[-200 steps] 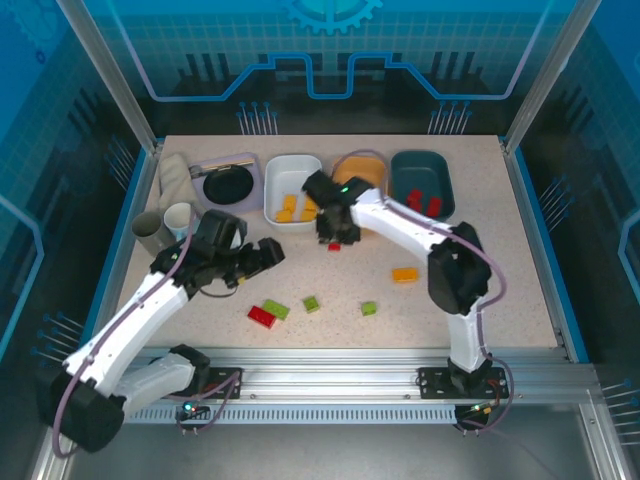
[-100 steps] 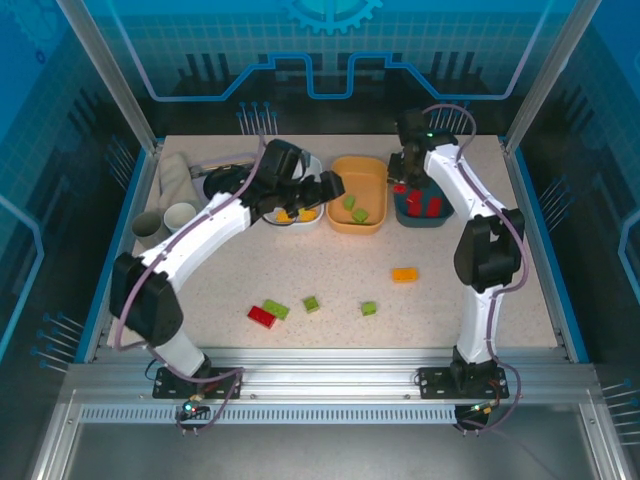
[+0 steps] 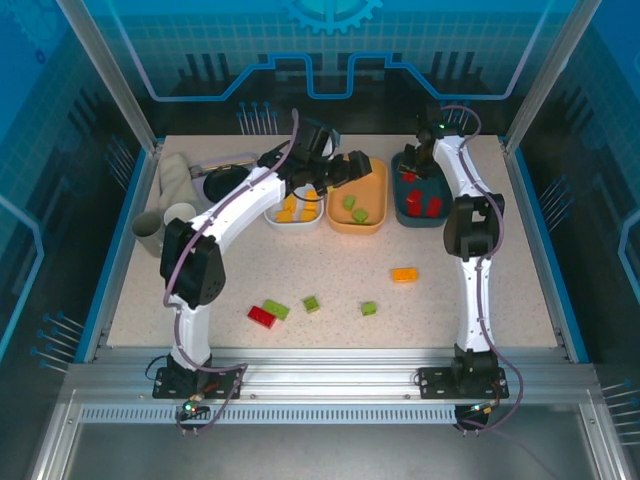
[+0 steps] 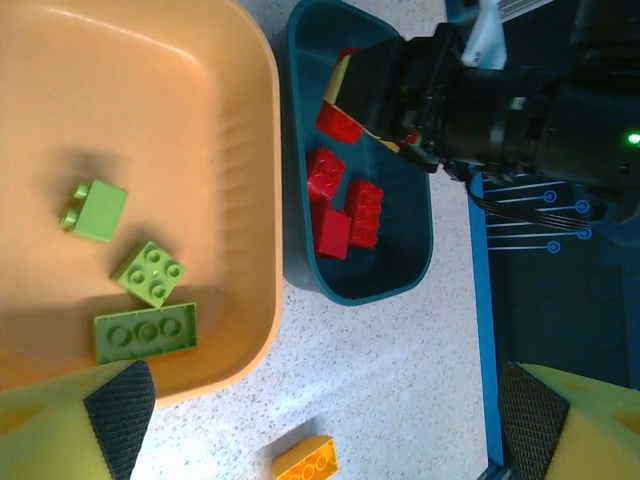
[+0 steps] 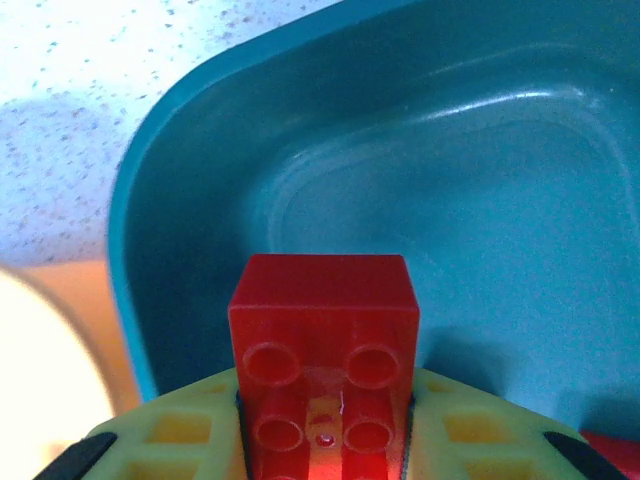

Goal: Sort the legos into containers by color

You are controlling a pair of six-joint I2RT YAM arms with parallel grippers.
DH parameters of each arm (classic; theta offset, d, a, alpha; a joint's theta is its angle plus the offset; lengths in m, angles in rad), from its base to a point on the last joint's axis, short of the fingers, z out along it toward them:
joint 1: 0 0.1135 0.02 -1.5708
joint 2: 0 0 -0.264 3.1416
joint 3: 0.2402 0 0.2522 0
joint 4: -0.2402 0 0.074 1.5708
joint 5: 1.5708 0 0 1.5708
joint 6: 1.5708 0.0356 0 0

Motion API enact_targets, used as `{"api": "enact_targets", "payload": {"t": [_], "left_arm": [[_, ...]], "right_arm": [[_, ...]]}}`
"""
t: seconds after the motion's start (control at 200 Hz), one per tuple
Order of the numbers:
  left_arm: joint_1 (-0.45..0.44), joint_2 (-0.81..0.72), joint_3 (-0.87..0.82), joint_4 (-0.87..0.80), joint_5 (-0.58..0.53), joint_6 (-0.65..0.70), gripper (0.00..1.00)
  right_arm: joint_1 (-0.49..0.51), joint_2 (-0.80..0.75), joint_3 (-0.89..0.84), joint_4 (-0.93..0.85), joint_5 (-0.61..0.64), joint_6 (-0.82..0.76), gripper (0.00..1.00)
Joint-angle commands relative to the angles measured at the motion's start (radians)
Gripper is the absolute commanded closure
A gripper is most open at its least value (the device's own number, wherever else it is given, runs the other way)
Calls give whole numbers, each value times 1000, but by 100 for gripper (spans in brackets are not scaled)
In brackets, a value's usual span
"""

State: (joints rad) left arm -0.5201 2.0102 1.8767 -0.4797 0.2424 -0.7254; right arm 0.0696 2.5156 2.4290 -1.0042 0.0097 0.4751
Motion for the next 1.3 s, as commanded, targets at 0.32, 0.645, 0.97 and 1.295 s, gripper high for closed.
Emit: {"api": "enact_targets", "payload": {"t": [0.32, 0.645, 0.97, 1.295], "left_arm": [[-21, 28, 97, -46, 6, 40, 8], [-51, -151, -94, -109, -41, 116, 8], [-200, -193, -261, -108, -45, 307, 12], [-362, -9, -183, -71, -70, 512, 17]], "right_arm": [[-28, 57, 107, -59, -93, -25, 46], [14, -364, -146, 36, 18, 32, 44], [118, -1001, -900, 157, 31, 172, 42], [124, -1519, -1390, -42, -144, 291, 42]]}}
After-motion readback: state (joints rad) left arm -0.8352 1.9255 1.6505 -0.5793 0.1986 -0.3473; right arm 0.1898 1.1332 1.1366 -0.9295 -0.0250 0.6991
